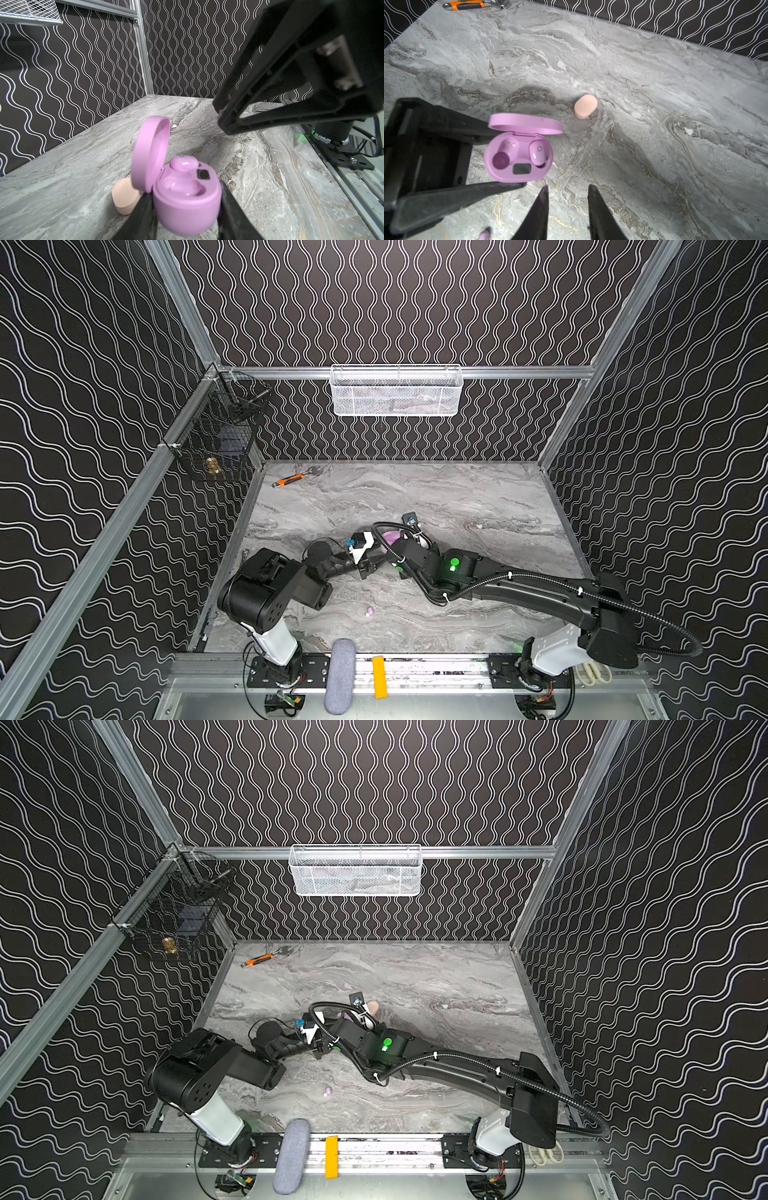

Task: Insert wireless bluetooth earbuds into charging case
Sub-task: Insert the wireless bluetooth earbud into the charging case, then pick up the wireless bluetooth earbud from the bottom-center of the table.

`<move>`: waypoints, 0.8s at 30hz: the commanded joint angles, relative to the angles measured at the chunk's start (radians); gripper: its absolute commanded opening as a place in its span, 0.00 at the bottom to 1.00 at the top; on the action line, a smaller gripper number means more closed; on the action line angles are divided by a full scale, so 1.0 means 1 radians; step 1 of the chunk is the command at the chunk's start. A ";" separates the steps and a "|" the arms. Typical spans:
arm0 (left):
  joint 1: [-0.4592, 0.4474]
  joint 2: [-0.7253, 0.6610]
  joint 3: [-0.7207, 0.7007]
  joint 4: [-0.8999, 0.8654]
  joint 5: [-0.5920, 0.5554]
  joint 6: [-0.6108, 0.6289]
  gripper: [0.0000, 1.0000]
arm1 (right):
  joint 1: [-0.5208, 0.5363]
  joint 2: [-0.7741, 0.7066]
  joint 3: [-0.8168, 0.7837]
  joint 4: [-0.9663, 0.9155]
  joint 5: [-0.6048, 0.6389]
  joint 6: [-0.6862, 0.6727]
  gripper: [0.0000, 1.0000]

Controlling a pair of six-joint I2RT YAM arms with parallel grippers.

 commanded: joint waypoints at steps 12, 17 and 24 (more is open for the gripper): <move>0.000 -0.003 0.007 0.032 -0.024 -0.001 0.36 | -0.064 -0.138 -0.295 0.318 -0.418 0.066 0.39; 0.007 -0.001 0.010 0.033 -0.033 -0.008 0.36 | -0.060 -0.114 -0.358 0.428 -0.560 0.090 0.38; 0.019 -0.002 0.009 0.034 -0.091 -0.016 0.35 | -0.015 -0.033 -0.373 0.491 -0.622 0.103 0.35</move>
